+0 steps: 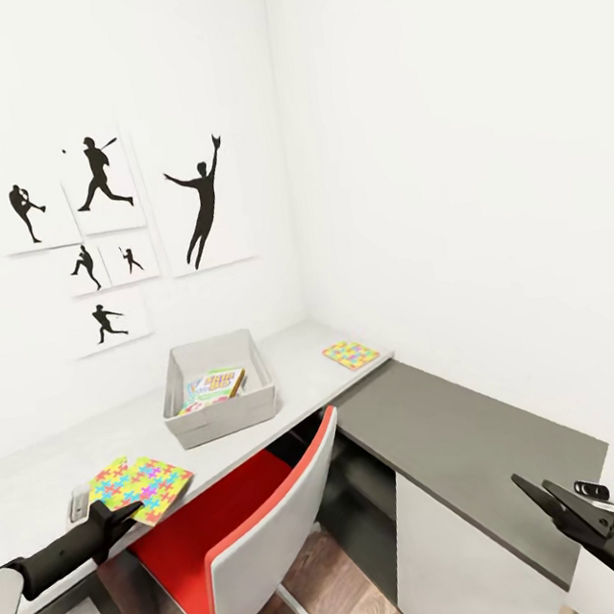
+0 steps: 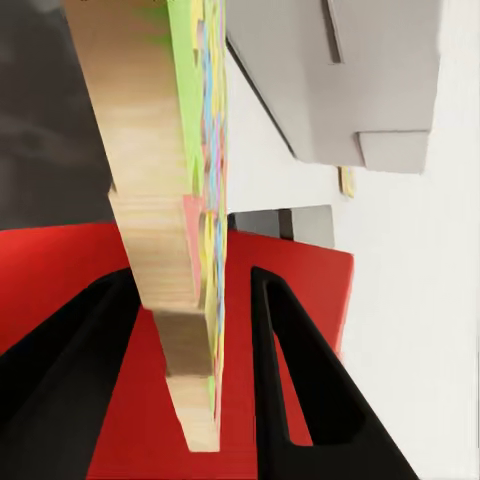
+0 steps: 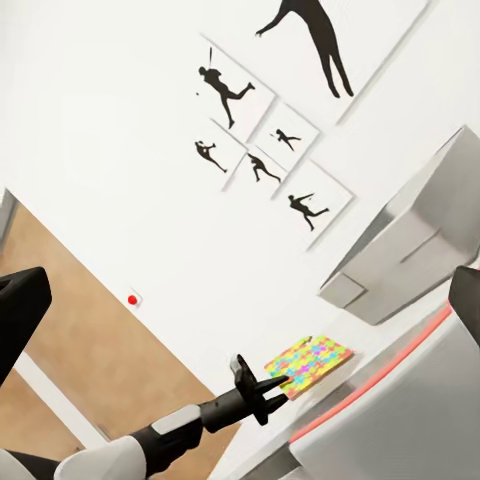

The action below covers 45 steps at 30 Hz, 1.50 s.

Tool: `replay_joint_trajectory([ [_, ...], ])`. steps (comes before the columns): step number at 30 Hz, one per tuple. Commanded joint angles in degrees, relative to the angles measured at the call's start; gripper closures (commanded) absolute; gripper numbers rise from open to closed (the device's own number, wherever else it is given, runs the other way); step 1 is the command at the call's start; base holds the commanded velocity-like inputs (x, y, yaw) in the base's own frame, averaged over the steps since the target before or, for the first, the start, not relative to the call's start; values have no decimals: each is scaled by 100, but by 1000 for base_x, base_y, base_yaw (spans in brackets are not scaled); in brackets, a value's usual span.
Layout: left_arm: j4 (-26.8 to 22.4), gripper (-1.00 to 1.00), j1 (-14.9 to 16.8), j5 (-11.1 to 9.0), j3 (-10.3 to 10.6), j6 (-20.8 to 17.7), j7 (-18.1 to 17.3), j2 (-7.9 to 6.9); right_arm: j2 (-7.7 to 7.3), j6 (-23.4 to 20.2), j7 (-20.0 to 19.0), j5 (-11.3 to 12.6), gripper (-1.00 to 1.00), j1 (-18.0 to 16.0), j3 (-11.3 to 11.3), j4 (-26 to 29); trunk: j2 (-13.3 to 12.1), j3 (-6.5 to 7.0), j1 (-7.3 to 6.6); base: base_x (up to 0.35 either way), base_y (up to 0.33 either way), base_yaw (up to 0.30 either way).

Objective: Put all the toys in the child's room - the three board games (two on the bed and one on the table), the two jigsaw puzzles on the table, and the tennis ball on the table - inside the toy box on the table in the child's room.

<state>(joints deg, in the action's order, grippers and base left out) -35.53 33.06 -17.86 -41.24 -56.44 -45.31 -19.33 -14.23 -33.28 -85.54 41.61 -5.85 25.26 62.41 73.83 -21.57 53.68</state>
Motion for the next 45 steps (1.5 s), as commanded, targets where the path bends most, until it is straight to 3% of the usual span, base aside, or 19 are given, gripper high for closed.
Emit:
replay_joint_trajectory([
  [1,2,100,6,45,-19,-22,-41,-1,-1,-59,-9,10,-100,-3,-2,-1,-38,12,-23,0,0,0],
  [12,-4,100,7,47,-14,-59,-47,-21,-23,-80,739,-10,-100,-3,-20,36,-479,209,-264,0,0,0],
  [16,-4,100,7,46,-12,-76,-146,-100,-59,-88,1105,-13,-100,-3,-21,28,-639,281,-352,0,0,0],
  [23,-2,100,4,67,75,-221,-977,-395,-66,-91,1479,-6,-100,-3,-17,47,-920,407,-506,0,0,0],
  [27,-3,100,-1,71,419,-239,-1736,-677,-36,-84,1507,-5,-100,-3,-13,73,-1080,479,-594,0,0,0],
  [33,-6,100,-2,104,1216,-232,-3070,-1023,-22,-82,1513,-4,-100,-3,-4,84,-1321,586,-726,0,0,0],
  [35,-7,100,-2,111,1395,-225,-3372,-1103,-33,-87,1517,-6,-100,-3,-13,83,-1401,622,-769,0,0,0],
  [41,8,100,-2,118,1677,-204,-3598,-1171,-14,-76,1515,-6,-100,-3,-10,142,-1642,730,-901,0,0,0],
  [45,10,100,-2,120,1746,-174,-3626,-1178,-12,-80,1517,-11,-100,-3,-7,205,-1802,802,-989,0,0,0],
])
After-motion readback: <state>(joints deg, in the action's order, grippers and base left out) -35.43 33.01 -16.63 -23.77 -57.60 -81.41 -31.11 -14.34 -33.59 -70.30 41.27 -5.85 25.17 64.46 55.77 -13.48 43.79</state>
